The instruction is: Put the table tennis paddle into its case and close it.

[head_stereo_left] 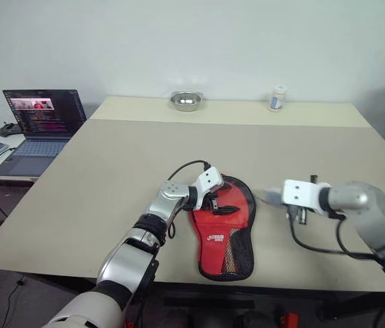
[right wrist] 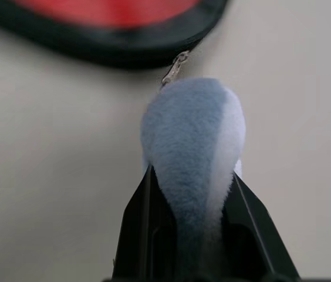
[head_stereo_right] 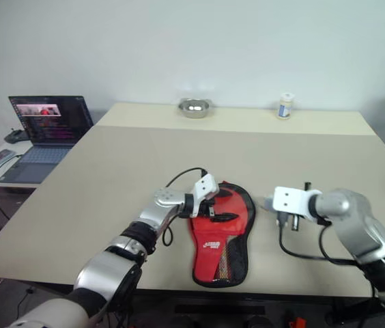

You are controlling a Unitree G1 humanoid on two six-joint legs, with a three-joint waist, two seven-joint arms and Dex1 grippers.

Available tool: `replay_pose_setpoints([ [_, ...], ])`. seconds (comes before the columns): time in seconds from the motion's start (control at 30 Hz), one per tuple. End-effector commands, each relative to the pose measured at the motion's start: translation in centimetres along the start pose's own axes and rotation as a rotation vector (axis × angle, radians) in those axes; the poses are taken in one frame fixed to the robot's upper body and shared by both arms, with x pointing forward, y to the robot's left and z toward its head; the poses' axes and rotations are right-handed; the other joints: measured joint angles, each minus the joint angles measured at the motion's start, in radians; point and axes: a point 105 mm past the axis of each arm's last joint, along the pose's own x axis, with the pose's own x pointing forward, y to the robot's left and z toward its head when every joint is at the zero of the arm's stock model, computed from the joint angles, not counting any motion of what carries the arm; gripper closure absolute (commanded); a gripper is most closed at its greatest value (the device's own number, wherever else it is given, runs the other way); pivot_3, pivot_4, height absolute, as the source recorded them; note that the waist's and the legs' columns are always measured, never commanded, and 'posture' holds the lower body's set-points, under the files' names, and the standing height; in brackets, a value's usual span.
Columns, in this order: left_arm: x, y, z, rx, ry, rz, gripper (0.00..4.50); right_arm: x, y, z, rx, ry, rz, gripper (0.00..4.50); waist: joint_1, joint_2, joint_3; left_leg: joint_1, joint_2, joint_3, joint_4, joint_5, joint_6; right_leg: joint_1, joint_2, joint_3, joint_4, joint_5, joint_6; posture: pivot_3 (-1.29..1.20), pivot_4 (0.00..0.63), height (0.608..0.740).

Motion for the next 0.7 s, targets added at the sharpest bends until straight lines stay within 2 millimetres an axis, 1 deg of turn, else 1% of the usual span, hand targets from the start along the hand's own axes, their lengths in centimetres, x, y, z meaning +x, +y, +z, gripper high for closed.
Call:
replay_pose_setpoints([
  [0.03, 0.4, -3.2, -5.8, -0.066, 0.211, -0.101, 0.27, -3.0, 1.3, 1.0, 0.024, -0.013, 0.055, 4.19, 0.0, -0.001, -0.004, 0.0, 0.0, 0.0, 0.0, 0.0, 0.0, 0.0, 0.0, 0.0, -0.001, 0.0, 0.0, 0.0, 0.15, 0.74],
  [0.1, 0.5, -3.3, -5.8, -0.067, 0.213, -0.105, 0.27, -4.0, 3.4, 1.4, 0.049, -0.013, 0.13, 4.19, 0.003, 0.0, -0.006, 0.0, 0.0, -0.001, -0.001, 0.0, 0.0, 0.002, 0.0, -0.001, -0.003, 0.0, 0.0, 0.0, 0.15, 0.74],
  [0.17, 0.7, -3.5, -5.9, -0.063, 0.221, -0.115, 0.27, -4.8, 5.8, 2.1, 0.08, -0.025, 0.208, 4.19, 0.007, 0.001, -0.007, 0.0, 0.001, -0.006, -0.003, 0.0, 0.0, 0.007, 0.0, -0.003, -0.011, 0.001, 0.001, 0.0, 0.15, 0.74],
  [0.23, 0.8, -3.7, -6.0, -0.06, 0.224, -0.121, 0.27, -5.2, 7.7, 2.7, 0.103, -0.037, 0.267, 4.19, 0.013, 0.001, -0.008, 0.0, 0.0, -0.007, -0.003, -0.001, -0.001, 0.01, -0.001, -0.005, -0.014, 0.0, 0.002, 0.0, 0.15, 0.74],
  [0.3, 1.0, -3.8, -6.0, -0.06, 0.223, -0.123, 0.27, -5.4, 9.1, 3.1, 0.123, -0.041, 0.299, 4.2, 0.022, 0.0, -0.009, 0.0, -0.002, -0.008, -0.003, -0.003, 0.0, 0.012, -0.003, -0.006, -0.016, -0.002, 0.005, 0.0, 0.15, 0.74],
  [0.4, 1.1, -3.9, -6.0, -0.057, 0.226, -0.126, 0.27, -5.7, 10.9, 2.8, 0.13, -0.018, 0.349, 4.23, 0.031, -0.001, -0.01, 0.0, -0.005, -0.009, -0.002, -0.006, 0.002, 0.012, -0.006, -0.006, -0.017, -0.004, 0.009, 0.0, 0.15, 0.74],
  [0.5, 1.1, -3.9, -6.0, -0.057, 0.229, -0.122, 0.27, -6.1, 12.7, 2.4, 0.117, 0.004, 0.408, 4.24, 0.033, -0.002, -0.012, 0.0, -0.012, -0.01, -0.003, -0.009, 0.006, 0.013, -0.013, -0.007, -0.016, -0.009, 0.014, 0.0, 0.15, 0.74],
  [0.6, 1.1, -3.8, -6.2, -0.057, 0.235, -0.118, 0.27, -6.1, 13.6, 2.4, 0.095, 0.005, 0.428, 4.25, 0.039, -0.002, -0.017, 0.0, -0.018, -0.01, -0.002, -0.013, 0.011, 0.015, -0.019, -0.008, -0.016, -0.013, 0.019, 0.0, 0.15, 0.74],
  [0.7, 1.0, -3.8, -6.4, -0.059, 0.242, -0.112, 0.27, -6.6, 14.5, 3.1, 0.106, -0.026, 0.477, 4.25, 0.042, -0.004, -0.021, 0.0, -0.02, -0.01, 0.0, -0.018, 0.013, 0.017, -0.021, -0.008, -0.017, -0.014, 0.021, 0.0, 0.15, 0.74],
])
